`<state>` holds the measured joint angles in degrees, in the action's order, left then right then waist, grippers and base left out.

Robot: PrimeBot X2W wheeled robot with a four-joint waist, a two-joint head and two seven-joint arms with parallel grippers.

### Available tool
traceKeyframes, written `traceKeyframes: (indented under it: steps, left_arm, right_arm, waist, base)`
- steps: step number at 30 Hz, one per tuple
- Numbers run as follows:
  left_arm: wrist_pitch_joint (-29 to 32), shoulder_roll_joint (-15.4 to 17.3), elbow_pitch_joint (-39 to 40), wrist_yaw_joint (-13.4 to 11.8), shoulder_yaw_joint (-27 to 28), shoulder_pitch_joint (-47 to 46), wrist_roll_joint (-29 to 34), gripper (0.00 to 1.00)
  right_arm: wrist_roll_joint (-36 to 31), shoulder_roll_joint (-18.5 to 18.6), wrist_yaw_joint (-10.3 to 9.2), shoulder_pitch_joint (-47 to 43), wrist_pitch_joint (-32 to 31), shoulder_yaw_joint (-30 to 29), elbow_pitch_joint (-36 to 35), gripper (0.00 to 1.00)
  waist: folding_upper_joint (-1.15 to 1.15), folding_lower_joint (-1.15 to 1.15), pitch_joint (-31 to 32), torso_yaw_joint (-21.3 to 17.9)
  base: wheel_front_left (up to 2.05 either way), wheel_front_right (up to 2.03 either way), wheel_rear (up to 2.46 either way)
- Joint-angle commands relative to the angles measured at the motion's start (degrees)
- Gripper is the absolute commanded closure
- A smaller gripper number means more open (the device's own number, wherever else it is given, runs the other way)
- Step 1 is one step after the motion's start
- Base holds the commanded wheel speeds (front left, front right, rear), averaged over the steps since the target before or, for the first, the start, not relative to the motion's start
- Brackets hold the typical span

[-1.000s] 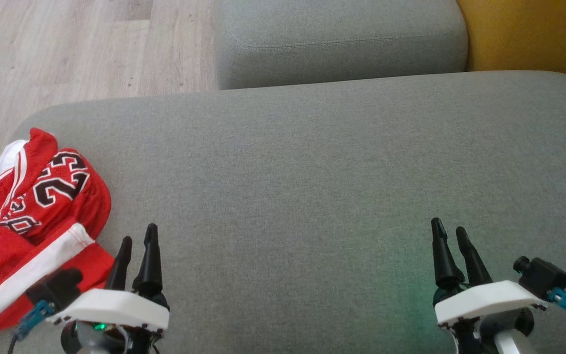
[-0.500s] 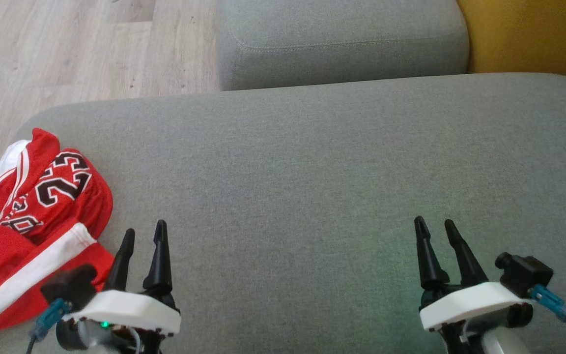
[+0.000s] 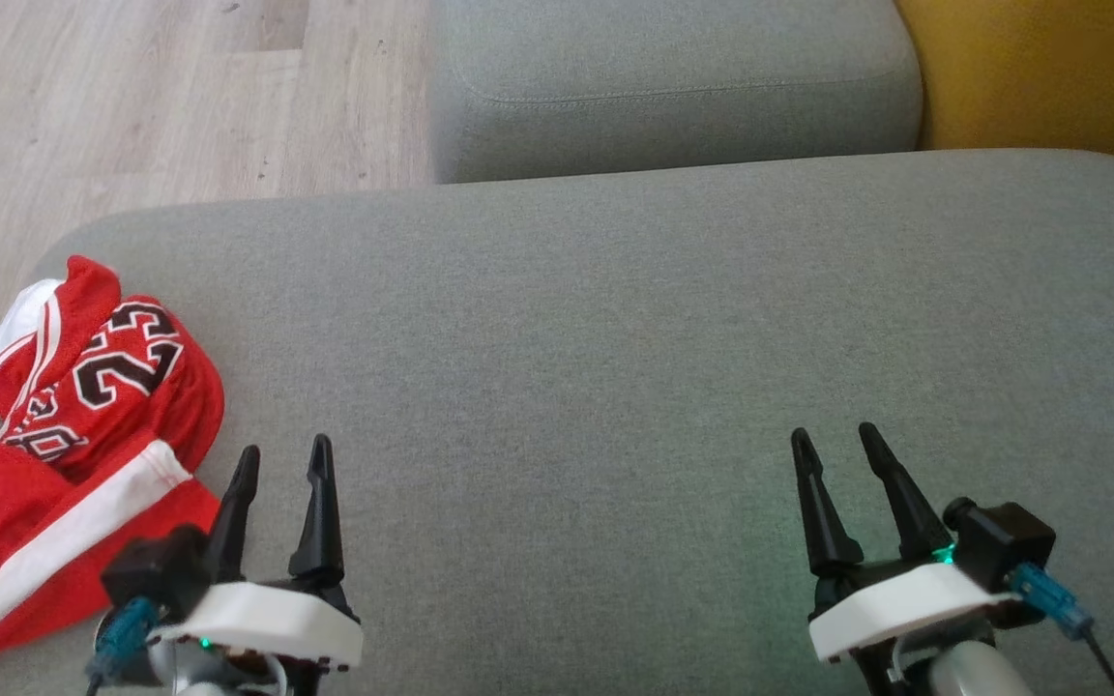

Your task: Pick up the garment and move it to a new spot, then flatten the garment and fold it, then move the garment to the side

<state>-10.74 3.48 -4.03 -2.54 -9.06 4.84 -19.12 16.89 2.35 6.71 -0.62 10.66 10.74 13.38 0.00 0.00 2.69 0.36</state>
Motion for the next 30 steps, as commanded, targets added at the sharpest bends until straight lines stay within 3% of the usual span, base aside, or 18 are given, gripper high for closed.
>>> traceKeyframes:
  steps: [1, 22, 30]
  left_arm:
    - [-0.79, 0.2, 2.26, -0.24, 1.33, -1.29, 1.72, 0.0]
    - [-4.26, -0.51, 1.94, 0.99, 2.16, -0.18, 15.19, 0.0]
    - [-4.26, -0.57, 1.21, 1.1, 2.38, -0.25, 15.08, 0.0]
  right_arm:
    - [-1.78, 0.42, 0.62, 2.99, 0.85, 1.09, -2.37, 0.0]
    - [-15.86, 0.53, 0.78, 3.04, 4.34, -1.33, -2.09, 0.0]
    - [-15.85, 0.53, 0.78, 3.11, 4.34, -1.73, -2.04, 0.0]
  waist:
    - [0.0, 0.0, 0.01, 0.01]
    - [0.0, 0.0, -0.09, -0.2]
    - [0.0, 0.0, -0.23, -0.05]
  base:
    - [0.0, 0.0, 0.0]
    - [0.0, 0.0, 0.0]
    - [0.0, 0.0, 0.0]
